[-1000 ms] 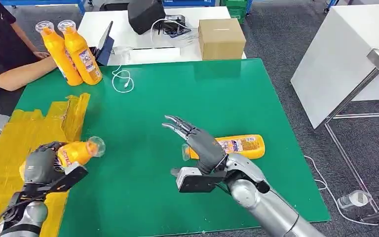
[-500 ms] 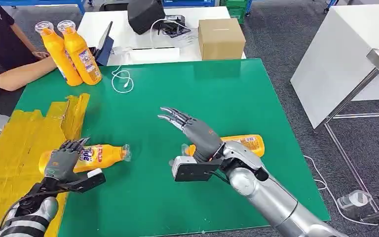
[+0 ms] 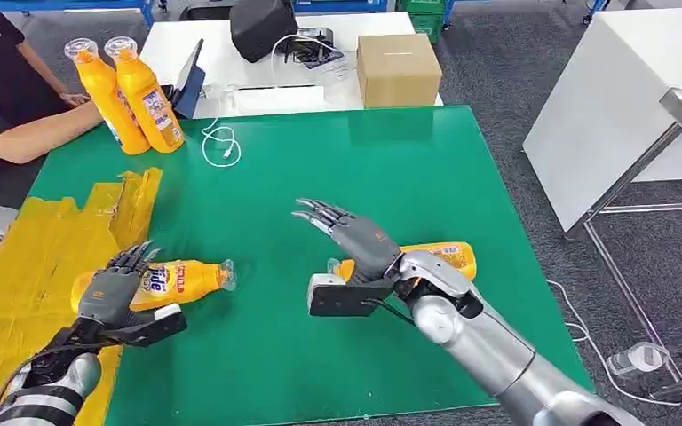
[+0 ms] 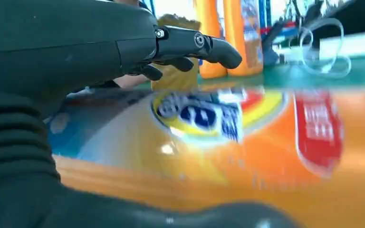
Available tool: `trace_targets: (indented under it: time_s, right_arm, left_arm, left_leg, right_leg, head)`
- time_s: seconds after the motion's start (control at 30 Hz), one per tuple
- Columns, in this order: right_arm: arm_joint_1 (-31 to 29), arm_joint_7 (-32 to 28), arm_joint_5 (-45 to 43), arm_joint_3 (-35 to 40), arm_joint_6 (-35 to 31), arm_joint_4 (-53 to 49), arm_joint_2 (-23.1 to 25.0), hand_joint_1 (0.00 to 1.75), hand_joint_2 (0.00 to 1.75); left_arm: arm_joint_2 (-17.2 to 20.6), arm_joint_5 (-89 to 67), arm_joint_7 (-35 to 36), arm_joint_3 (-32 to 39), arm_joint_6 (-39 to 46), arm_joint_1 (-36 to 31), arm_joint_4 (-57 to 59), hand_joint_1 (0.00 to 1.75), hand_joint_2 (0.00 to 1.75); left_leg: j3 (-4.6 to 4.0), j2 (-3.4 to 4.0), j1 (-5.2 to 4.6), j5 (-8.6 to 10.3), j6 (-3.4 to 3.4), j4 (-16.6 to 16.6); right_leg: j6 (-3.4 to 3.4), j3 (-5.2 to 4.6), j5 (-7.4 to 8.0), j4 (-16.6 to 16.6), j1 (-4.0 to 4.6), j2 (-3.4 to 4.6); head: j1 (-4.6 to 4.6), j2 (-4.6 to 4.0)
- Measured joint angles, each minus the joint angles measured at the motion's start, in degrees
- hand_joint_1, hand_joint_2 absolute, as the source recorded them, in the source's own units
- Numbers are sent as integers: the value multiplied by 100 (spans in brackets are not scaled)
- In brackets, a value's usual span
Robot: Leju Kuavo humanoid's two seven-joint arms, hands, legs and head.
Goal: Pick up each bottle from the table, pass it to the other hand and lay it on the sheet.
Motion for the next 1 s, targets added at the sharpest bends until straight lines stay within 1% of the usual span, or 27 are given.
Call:
trace_targets:
  time_s: [0.07, 0.13, 0.3, 0.47, 0.63, 0.73, 0.8, 1.0]
  right_arm:
    - [15, 98, 89, -8, -48, 175, -167, 0, 175]
    - [111, 146, 103, -83, -107, 306, -380, 0, 175]
    - [703, 197, 268, -565, -254, 480, -980, 0, 175]
    - [1213, 199, 448, -1079, -223, 515, -1291, 0, 175]
    - [1551, 236, 673, -1434, -181, 513, -1353, 0, 175]
    - [1625, 236, 870, -1565, -182, 520, -1359, 0, 175]
    - [1637, 236, 1077, -1619, -304, 531, -1335, 0, 175]
    - [1664, 256, 1200, -1685, -361, 559, -1252, 0, 175]
  left_arm:
    - [-39, 316, -6, 76, 211, 53, -150, 0, 0]
    - [-114, 711, -66, 184, 205, 63, -328, 0, 0]
    - [-338, 1896, -428, 561, -114, 80, -852, 0, 0]
    - [-457, 2215, -554, 776, -299, 93, -1125, 0, 0]
    - [-686, 3206, -850, 1010, -836, 165, -1447, 0, 0]
    - [-798, 3236, -924, 1049, -894, 226, -1655, 0, 0]
    - [-882, 3236, -940, 1042, -907, 278, -1779, 0, 0]
    - [-990, 3234, -942, 1038, -907, 370, -1987, 0, 0]
  left_leg:
    - [0, 0, 0, 0, 0, 4]
    - [-8, -9, 0, -1, 1, 13]
    - [-25, -30, -1, -3, 3, 22]
    - [-26, -24, -5, -3, 3, 22]
    - [-21, -25, 0, -2, 3, 23]
    - [-20, -25, 0, -2, 3, 22]
    - [-20, -23, -1, -2, 3, 23]
    - [-20, -23, -2, -2, 3, 24]
  right_leg:
    - [0, -2, 0, -1, -2, 0]
    - [1, -1, 0, -1, -1, -11]
    - [1, -2, -1, -5, -4, -26]
    - [6, -7, 2, -6, -4, -23]
    - [6, -3, 2, -5, -1, -24]
    - [6, -1, 2, -5, -1, -23]
    - [6, -1, 3, -5, -1, -22]
    - [6, 0, 3, -6, -4, -23]
  head:
    - [-4, 0]
    - [-2, 0]
    - [-2, 0]
    - [-4, 0]
    - [-4, 0]
    - [-4, 0]
    - [-4, 0]
    - [-4, 0]
